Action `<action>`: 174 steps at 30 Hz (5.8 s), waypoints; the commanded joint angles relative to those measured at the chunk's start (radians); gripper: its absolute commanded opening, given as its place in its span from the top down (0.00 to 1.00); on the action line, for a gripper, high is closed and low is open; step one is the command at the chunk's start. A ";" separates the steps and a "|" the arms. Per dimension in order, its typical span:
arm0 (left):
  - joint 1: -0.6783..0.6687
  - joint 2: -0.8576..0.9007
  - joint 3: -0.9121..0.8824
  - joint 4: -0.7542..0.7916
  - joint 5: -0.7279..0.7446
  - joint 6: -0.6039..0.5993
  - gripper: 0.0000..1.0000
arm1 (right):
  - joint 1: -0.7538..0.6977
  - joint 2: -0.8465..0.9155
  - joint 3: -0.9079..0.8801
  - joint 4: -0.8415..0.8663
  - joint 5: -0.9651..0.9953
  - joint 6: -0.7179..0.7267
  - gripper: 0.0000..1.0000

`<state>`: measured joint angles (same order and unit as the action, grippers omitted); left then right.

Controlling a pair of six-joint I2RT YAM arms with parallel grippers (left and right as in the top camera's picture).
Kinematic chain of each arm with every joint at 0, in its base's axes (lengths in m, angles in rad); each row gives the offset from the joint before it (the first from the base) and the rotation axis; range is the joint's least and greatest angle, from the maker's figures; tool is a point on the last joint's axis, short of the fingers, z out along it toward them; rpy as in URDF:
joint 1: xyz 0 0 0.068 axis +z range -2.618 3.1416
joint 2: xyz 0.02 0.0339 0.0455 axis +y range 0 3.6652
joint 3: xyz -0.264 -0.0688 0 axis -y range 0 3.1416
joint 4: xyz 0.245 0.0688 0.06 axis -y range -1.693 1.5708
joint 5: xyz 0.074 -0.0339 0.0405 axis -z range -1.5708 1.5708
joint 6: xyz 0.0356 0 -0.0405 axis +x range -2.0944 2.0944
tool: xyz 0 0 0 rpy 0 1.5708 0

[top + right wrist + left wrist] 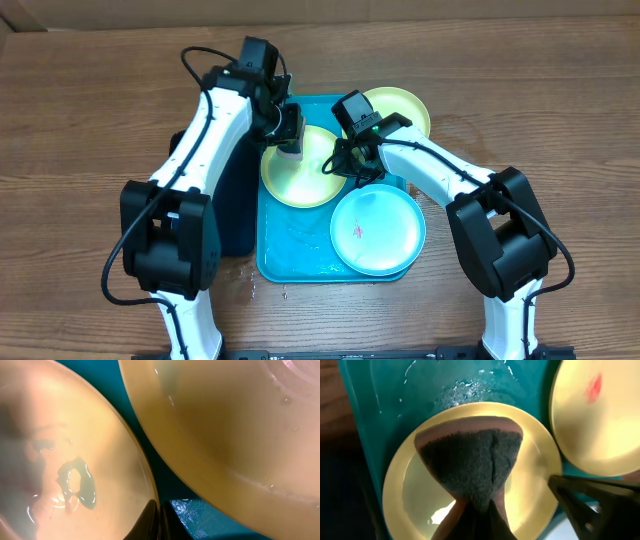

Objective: Clean dirty plates on tray and stack at the side

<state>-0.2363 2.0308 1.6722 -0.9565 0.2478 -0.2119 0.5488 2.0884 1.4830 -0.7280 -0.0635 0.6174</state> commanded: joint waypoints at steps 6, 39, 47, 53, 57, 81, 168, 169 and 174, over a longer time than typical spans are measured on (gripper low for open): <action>-0.009 0.008 -0.172 0.145 -0.053 0.033 0.96 | 0.000 0.001 0.016 0.006 -0.001 0.004 0.96; -0.077 0.010 -0.174 0.102 -0.258 0.032 0.69 | 0.000 0.001 0.016 0.005 -0.001 0.004 0.96; -0.076 0.010 -0.266 0.176 -0.258 0.031 0.76 | 0.000 0.001 0.016 0.005 -0.001 0.004 0.96; -0.078 0.010 -0.368 0.268 -0.257 0.023 0.96 | 0.000 0.001 0.016 0.005 -0.001 0.004 0.96; -0.076 0.010 -0.384 0.306 -0.255 0.018 0.96 | 0.000 0.001 0.016 0.006 -0.006 0.004 0.96; -0.077 0.005 -0.129 0.254 -0.035 0.061 0.96 | 0.000 0.001 0.016 0.009 -0.008 -0.016 0.96; -0.051 -0.105 -0.200 0.165 0.039 0.051 0.96 | 0.008 0.001 0.016 0.016 -0.016 -0.019 0.96; -0.051 -0.111 -0.200 0.154 0.012 0.051 0.96 | 0.008 0.001 0.016 0.016 -0.016 -0.019 0.96; -0.052 -0.104 -0.223 0.135 -0.167 0.042 0.96 | 0.008 0.001 0.016 0.016 -0.016 -0.019 0.96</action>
<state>-0.2874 1.9457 1.4467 -0.8234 0.2405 -0.1577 0.5453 2.0884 1.4830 -0.7189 -0.0708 0.6025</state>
